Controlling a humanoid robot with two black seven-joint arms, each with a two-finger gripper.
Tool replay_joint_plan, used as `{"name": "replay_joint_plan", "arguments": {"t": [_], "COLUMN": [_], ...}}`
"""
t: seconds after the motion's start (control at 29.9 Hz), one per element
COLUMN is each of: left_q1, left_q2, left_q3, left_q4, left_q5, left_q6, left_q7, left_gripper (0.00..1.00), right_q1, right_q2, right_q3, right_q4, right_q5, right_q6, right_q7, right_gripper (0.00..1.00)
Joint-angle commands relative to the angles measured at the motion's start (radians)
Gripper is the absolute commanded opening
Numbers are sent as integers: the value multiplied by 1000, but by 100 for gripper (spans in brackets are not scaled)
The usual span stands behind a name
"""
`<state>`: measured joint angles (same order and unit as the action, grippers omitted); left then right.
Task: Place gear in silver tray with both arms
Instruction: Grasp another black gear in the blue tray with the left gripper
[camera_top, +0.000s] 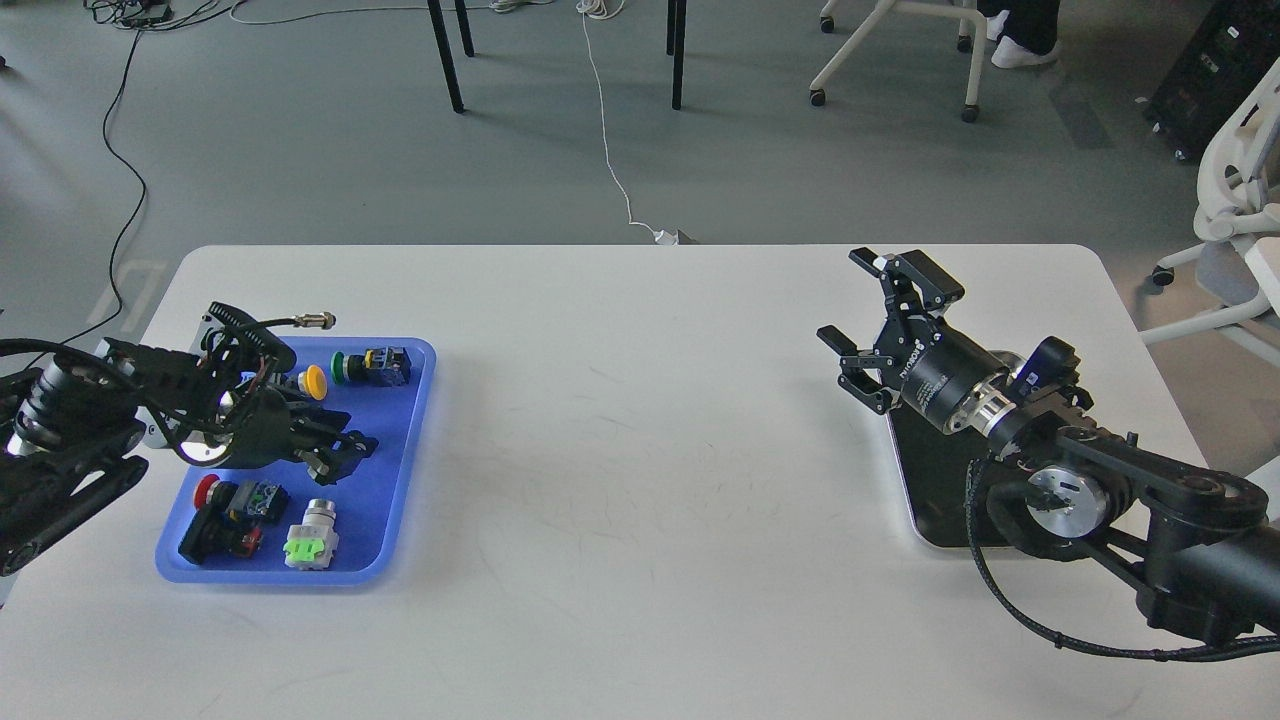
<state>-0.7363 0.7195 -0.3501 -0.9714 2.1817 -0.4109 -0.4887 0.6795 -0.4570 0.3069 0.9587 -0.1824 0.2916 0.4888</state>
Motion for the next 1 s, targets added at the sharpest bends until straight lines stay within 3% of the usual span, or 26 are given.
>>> {"name": "replay_joint_plan", "arguments": {"t": [0.0, 0.33, 0.37, 0.43, 0.97], "left_q1": [0, 0, -6, -8, -18], "left_q2": [0, 0, 0, 0, 1], "left_q3": [0, 0, 34, 34, 33], "left_q4": [0, 0, 19, 20, 19], "left_q5": [0, 0, 0, 0, 0], "left_q6": [0, 0, 0, 0, 0], "left_q7": [0, 0, 0, 0, 0], "left_gripper": [39, 39, 22, 19, 13], "right_q1": [0, 0, 0, 2, 2], "right_q2": [0, 0, -2, -2, 0], "right_q3": [0, 0, 0, 0, 1], "right_q4": [0, 0, 2, 0, 0], "right_q5": [0, 0, 1, 1, 0], "right_q6": [0, 0, 0, 0, 0], "right_q7": [0, 0, 0, 0, 0], "right_gripper": [98, 98, 98, 98, 98]}}
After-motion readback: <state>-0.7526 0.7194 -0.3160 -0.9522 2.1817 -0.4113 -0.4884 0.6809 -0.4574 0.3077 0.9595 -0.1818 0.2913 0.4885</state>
